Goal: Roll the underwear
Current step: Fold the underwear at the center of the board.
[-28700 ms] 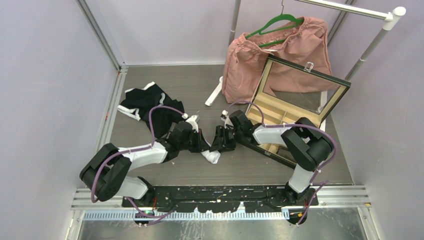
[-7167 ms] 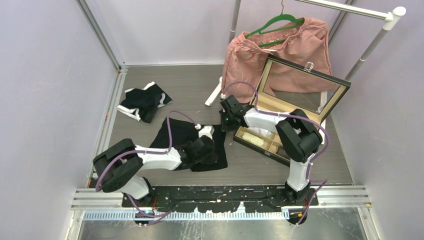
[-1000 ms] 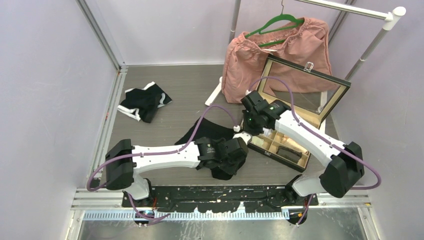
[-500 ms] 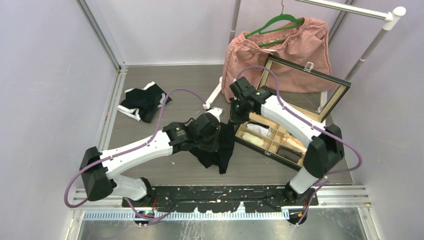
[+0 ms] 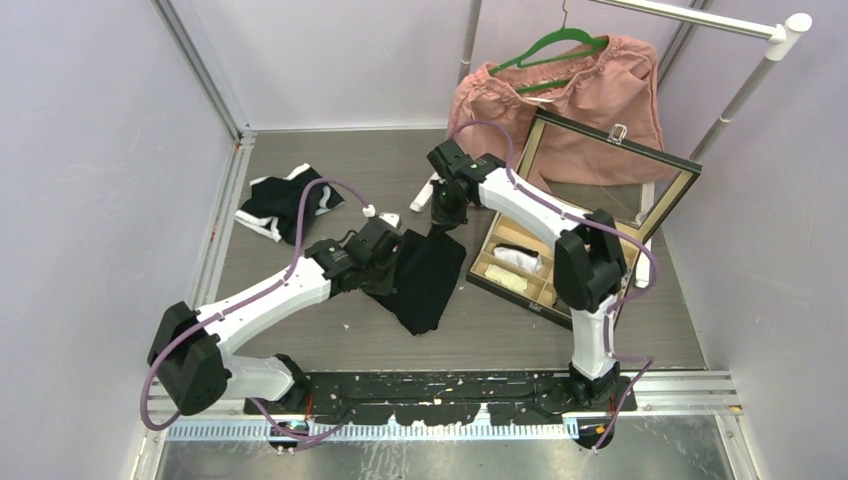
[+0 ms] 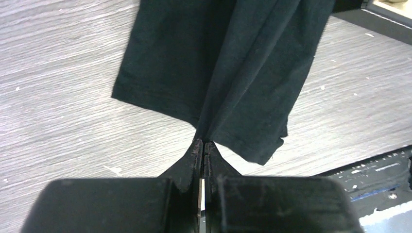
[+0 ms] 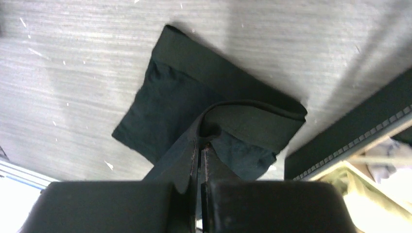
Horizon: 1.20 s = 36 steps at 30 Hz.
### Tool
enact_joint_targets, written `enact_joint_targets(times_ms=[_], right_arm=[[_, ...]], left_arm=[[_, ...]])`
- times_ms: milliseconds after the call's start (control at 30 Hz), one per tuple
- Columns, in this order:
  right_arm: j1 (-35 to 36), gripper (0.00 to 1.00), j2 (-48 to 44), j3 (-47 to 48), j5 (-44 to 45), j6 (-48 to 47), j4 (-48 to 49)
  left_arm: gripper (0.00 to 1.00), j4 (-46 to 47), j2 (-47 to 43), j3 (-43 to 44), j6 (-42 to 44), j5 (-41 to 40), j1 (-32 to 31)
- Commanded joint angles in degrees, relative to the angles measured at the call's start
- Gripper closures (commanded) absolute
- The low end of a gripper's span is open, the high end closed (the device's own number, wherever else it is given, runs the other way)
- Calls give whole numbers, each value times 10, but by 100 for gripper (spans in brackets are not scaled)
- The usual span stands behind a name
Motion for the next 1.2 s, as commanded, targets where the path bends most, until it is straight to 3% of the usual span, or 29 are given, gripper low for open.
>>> enact_joint_targets(times_ms=[0, 433, 1000, 1167], right_arm=[[-4, 99, 49, 66, 14, 13, 15], [-8, 99, 165, 166, 17, 13, -3], [-13, 84, 224, 222, -19, 22, 19], [-19, 74, 222, 218, -78, 32, 60]], left_arm=[[99, 9, -21, -19, 12, -7, 35], [99, 40, 1, -54, 9, -6, 87], [99, 89, 39, -100, -14, -21, 111], [99, 98, 48, -108, -19, -21, 124]])
